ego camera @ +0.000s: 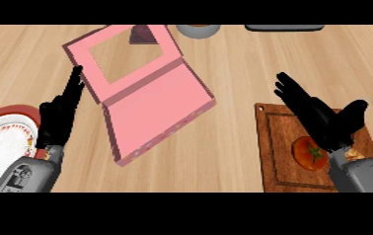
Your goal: Pick the croissant from the cutting board and place it in the cardboard box
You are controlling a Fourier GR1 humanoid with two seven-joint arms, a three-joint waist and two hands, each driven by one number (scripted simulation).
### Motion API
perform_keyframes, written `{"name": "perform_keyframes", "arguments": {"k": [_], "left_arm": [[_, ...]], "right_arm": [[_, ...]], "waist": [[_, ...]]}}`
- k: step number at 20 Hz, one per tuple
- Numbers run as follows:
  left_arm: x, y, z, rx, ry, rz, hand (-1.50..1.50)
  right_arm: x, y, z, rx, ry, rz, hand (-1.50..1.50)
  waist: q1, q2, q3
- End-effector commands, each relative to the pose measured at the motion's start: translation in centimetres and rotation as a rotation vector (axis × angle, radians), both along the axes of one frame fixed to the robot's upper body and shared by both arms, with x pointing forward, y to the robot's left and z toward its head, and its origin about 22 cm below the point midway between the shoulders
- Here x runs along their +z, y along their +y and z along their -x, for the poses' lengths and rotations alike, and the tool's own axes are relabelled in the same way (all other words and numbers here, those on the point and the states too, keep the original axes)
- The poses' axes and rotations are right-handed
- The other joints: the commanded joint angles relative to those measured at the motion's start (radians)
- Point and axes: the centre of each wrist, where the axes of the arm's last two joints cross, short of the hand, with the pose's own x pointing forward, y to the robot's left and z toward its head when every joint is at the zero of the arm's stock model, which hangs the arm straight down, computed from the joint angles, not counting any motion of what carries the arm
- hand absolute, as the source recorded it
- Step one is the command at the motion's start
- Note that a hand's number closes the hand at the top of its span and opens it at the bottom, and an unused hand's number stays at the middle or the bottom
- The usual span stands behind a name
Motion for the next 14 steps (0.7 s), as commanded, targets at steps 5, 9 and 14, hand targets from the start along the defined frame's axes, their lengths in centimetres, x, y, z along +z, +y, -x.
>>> {"name": "perform_keyframes", "arguments": {"k": [5, 9, 14], "left_arm": [[-0.1, 6.9, 1.7, 0.19, 0.026, -0.216, 0.0], [-1.8, 7.0, 2.3, 0.193, 0.104, -0.198, 0.0], [-0.5, 8.1, 1.8, 0.209, 0.068, -0.197, 0.0]], "right_arm": [[1.5, -8.9, 2.0, 0.264, -0.133, -0.168, -1.5], [10.5, -8.5, 0.1, 0.451, -0.399, 0.452, -1.5], [0.4, -15.7, 4.4, 0.385, -0.356, -0.019, -1.5]], "waist": [[0.005, -0.012, 0.009], [0.003, -0.03, 0.008], [0.004, 0.0, 0.016]]}}
